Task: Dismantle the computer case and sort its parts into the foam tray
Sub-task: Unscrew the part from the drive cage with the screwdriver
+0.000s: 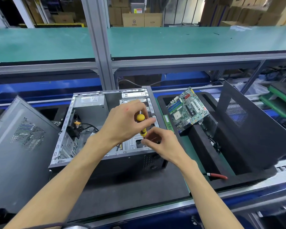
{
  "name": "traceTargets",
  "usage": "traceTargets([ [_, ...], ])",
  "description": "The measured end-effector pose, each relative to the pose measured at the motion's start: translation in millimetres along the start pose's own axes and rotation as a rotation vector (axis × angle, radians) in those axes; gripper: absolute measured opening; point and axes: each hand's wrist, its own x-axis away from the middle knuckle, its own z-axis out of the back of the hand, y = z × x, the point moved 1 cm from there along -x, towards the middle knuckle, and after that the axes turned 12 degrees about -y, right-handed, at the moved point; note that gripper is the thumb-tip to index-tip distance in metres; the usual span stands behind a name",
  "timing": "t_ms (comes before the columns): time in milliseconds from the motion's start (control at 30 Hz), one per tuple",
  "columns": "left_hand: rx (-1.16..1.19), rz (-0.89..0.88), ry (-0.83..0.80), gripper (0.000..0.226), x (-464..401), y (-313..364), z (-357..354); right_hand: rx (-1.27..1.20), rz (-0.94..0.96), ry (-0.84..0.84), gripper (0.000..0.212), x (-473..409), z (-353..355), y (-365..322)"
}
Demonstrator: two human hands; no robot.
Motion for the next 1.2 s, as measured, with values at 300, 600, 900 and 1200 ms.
traceTargets([
  [300,0.244,-0.143,-0.144,0.035,3.4,-4.2,4.4,-0.007,-0.018,-0.023,0.008,-0.5,3.0,1.2],
  [600,0.263,-0.086,-0.109,0.038,-1.7,0.8,0.7,-0.059,-0.017,0.058,0.008,-1.0,0.0,3.6],
  [900,-0.028,0.047,0.051,0.047,-2.8,-0.8,0.7,-0.070,-0.022,0.032,0.006,0.9,-3.3,2.5],
  [1200,0.384,0.302,0.048,0.032,10.9,-33.6,-15.6,-0.045,-0.006,0.061,0.005,4.1,-2.7,5.8],
])
